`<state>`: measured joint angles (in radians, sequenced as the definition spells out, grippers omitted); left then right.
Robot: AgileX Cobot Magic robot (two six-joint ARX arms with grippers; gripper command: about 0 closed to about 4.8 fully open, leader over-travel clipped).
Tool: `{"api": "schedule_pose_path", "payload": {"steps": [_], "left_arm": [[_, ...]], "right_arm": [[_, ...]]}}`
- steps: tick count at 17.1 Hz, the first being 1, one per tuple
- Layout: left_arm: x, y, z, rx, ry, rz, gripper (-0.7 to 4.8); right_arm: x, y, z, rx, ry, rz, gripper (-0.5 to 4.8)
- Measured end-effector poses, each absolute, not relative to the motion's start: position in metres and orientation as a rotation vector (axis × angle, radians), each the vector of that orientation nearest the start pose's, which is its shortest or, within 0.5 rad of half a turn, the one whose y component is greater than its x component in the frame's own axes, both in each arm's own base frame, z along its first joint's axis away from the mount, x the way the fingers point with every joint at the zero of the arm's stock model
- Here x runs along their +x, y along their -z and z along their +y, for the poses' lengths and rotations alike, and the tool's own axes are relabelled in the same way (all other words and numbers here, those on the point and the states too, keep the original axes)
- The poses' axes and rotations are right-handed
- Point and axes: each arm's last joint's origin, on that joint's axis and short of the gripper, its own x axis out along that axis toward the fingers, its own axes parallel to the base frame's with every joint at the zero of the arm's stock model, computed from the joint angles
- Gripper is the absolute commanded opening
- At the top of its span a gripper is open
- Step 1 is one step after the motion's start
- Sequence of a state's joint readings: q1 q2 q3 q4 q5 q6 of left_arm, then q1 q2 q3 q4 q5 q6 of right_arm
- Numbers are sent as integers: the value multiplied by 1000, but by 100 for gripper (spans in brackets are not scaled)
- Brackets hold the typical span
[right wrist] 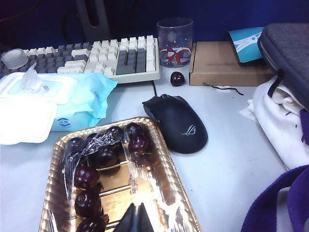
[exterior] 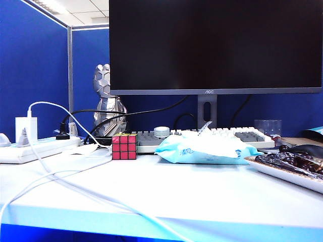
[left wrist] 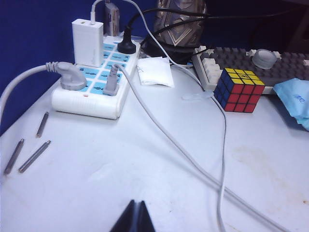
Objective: Pull out a wet wipe from the sky blue wet wipes packet and place it on the table.
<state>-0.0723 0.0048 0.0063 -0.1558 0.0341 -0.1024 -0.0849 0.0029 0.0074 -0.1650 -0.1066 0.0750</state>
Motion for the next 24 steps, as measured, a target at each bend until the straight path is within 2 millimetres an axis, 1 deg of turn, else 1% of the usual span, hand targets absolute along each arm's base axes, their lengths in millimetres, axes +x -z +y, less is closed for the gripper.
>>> {"api": "schedule_pose_path", "payload": {"steps": [8,10,13,14,15,16,19,20,21,22,23,24], "left_arm": [[96,-150,-8,-99,98,160,-1],[96,-150,-8,-99,98,160,-1],[96,-150,-8,-99,98,160,-1],[96,-150,-8,-99,98,160,-1],[96,-150,-8,-99,98,160,-1],[96,-150,-8,-99,98,160,-1],[96,-150,-8,-99,98,160,-1],[96,-150,-8,-99,98,160,-1],[96,-150,-8,-99,98,160,-1],[96,-150,-8,-99,98,159,-1],[96,-150,-8,-100,98,159,-1],[96,-150,-8,-100,98,159,-1]], "right_arm": [[96,-150,-5,90,-8,161,-1],[96,-150,-5,99,-33,161,-1],[96,-151,-3,225,-80,159,-1],[96,-153,-2,244,-104,160,-1],[94,-160,-2,249,-124,146,-1],[91,-181,-1,242,-141,81,-1],[94,-218,-1,237,-157,51,-1],[102,-231,-1,243,-168,88,-1],[116,-244,-1,254,-204,141,-1],[127,-253,-1,263,-256,176,-1],[148,-269,1,278,-369,202,-2],[162,-281,2,309,-461,214,-2]]}}
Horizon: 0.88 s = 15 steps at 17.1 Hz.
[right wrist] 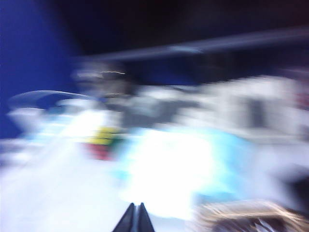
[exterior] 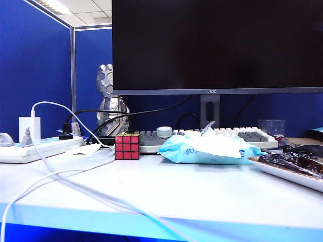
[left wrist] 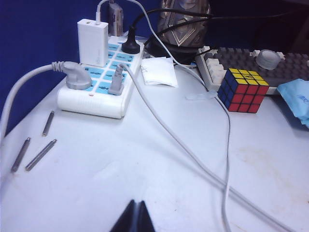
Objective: Pull out a wet wipe from the sky blue wet wipes packet and place it on the table.
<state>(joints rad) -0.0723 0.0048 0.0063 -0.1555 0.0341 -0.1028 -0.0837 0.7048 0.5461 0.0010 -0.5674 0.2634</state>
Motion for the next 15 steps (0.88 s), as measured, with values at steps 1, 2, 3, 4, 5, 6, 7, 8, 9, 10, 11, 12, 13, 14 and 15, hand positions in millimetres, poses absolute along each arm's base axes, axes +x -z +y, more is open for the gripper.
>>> {"api": "schedule_pose_path", "payload": {"steps": [1,2,3,4,5,6,7,8,9,10,11,12,13,14,15], "left_arm": [[96,-150,-8,-99,98,160,-1],[96,-150,-8,-99,98,160,-1],[96,-150,-8,-100,98,160,-1],[96,-150,-8,-99,98,160,-1],[96,-150,-8,-100,98,159,-1],[96,-150,-8,-100,98,160,-1],[96,-150,-8,-99,98,160,-1],[96,-150,-8,-99,98,159,-1],[96,-150,-8,-100,98,160,-1],[96,-150,-8,-100,98,159,-1],[96,-150,-8,-100,98,159,-1],[96,-150,-8,-100,98,160,-1],[96,-150,-8,-100,98,159,-1],[96,-150,-8,-100,98,160,-1],[96,-150,-8,-100,98,159,-1]], "right_arm": [[172,-290,3,370,-532,238,-1],[189,-300,3,460,-592,254,-2],[198,-302,3,530,-612,268,-2],[208,-298,2,594,-620,286,-2],[217,-295,2,598,-627,286,-2],[230,-289,2,584,-625,307,-1],[249,-277,8,514,-602,340,-1],[260,-270,17,443,-587,370,-2],[274,-264,34,313,-567,405,-1],[289,-262,47,197,-547,418,-1],[303,-259,58,109,-532,432,-2],[315,-252,68,43,-506,466,-1],[327,-242,76,2,-478,508,-2],[335,-233,78,-12,-459,540,-2],[346,-224,79,-20,-431,573,0]]}}
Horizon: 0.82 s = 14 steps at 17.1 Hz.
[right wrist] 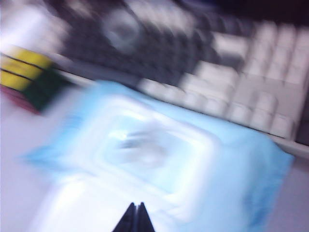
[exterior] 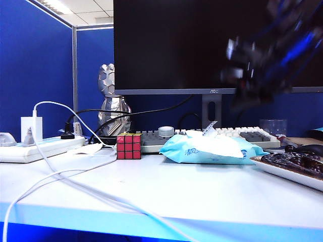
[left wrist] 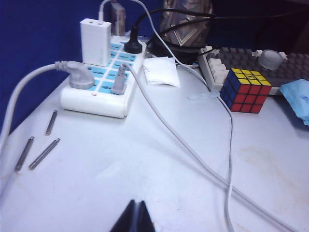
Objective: Pull out a wet wipe from the sky blue wet wipes packet and place it on the table.
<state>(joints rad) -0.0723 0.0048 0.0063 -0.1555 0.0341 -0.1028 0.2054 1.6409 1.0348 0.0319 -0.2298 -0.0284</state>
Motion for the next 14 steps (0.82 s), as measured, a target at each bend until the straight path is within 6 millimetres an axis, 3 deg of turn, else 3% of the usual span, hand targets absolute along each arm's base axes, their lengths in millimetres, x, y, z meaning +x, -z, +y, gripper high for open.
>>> {"api": "schedule_pose_path", "payload": {"steps": [2,3,6,14], "left_arm": [[96,-150,-8,-100,98,159,-1],[96,-150,-8,-100,98,159,-1],[96,-150,-8,-100,98,160,-1],[96,-150,-8,-100,98,159,-1]], "right_arm": [[364,-209,78,-65,-405,602,139],[368,-203,81,-95,-421,610,167],[378,-185,84,-115,-485,650,167],[379,-188,87,-179,-572,607,167]]}}
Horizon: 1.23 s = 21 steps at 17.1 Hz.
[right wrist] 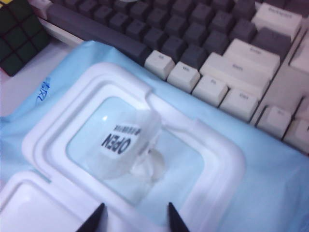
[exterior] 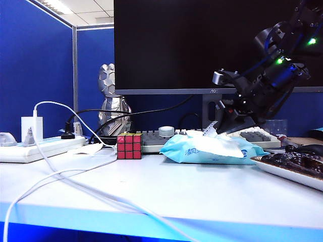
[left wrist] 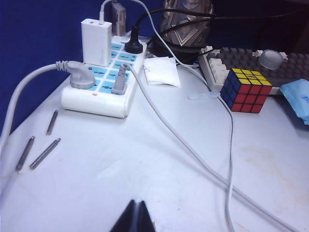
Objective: Pull out a wet wipe from the sky blue wet wipes packet and place it on the table.
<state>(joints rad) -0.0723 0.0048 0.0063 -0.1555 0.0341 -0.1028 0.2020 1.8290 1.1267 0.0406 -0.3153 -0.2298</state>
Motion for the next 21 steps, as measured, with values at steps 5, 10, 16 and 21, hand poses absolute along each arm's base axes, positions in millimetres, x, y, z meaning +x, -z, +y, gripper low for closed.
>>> {"api": "schedule_pose_path", "payload": {"steps": [5,10,16,21], "left_arm": [[96,-150,-8,-100,98,160,-1],[96,-150,-8,-100,98,159,-1],[96,-150,-8,-100,98,159,-1],[96,-150,-8,-100,98,159,-1]], "right_arm": [[385,-187,88,-184,-591,553,167],[397,-176,91,-185,-593,580,167],[412,-178,94,-185,-594,577,147],[411,-173,94,-193,-603,618,-3]]}}
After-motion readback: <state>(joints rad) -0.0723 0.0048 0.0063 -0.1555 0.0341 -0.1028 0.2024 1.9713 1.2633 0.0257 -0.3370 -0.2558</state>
